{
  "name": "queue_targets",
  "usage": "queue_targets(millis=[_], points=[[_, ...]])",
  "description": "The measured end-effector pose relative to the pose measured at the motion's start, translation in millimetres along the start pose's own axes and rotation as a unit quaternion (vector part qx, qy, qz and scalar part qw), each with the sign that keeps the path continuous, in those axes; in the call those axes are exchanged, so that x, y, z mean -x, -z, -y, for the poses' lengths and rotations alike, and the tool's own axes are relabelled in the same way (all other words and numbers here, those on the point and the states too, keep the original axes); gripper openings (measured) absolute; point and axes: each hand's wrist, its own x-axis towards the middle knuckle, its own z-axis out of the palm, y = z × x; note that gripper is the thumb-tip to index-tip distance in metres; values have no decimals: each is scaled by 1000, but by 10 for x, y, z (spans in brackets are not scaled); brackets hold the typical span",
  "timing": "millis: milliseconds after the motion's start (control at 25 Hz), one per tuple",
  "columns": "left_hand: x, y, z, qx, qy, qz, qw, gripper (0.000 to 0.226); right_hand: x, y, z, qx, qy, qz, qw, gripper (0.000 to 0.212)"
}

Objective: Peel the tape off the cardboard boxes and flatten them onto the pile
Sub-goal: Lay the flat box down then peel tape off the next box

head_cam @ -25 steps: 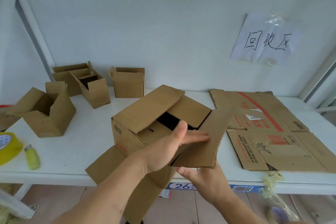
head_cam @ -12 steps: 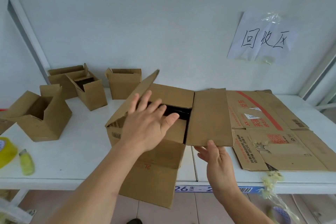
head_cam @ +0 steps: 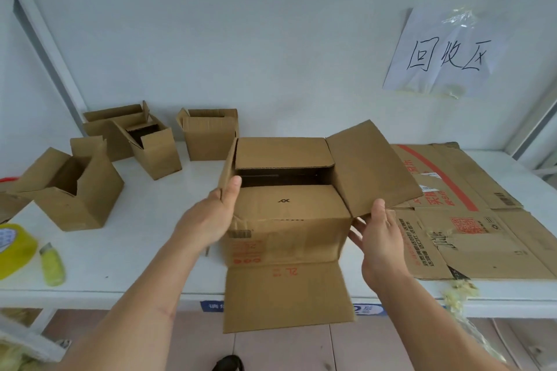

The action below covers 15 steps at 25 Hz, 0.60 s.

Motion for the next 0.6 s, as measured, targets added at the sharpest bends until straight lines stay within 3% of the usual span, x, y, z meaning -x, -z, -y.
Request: queue_targets(millis=[120,200,240,320,400,520,600], points=[[39,-51,-37,-95,-12,-61,994,100,-127,4,70,45,-21,-38,998,64],[-6,-33,-37,-163,-90,-144,972,90,-217,37,133,28,-27,-72,997,64],[-29,-28,-60,-173,-151,-150,962,86,-256,47,160,16,-33,-81,996,64],[-69,-43,-133,-141,-215,-91,962,92,-330,46,204,-5,-31,-85,996,62],[-76,-84,-208,-118,-183,-38,975,106,-353,3,265,-8,-14,-75,997,62],[-86,-160,-281,-90,-139,-33,986,97,-318,-72,384,48,59,-57,995,60],[-67,-167,-304,25,-168,-64,983,98,-304,-91,441,66,92,-53,992,63]])
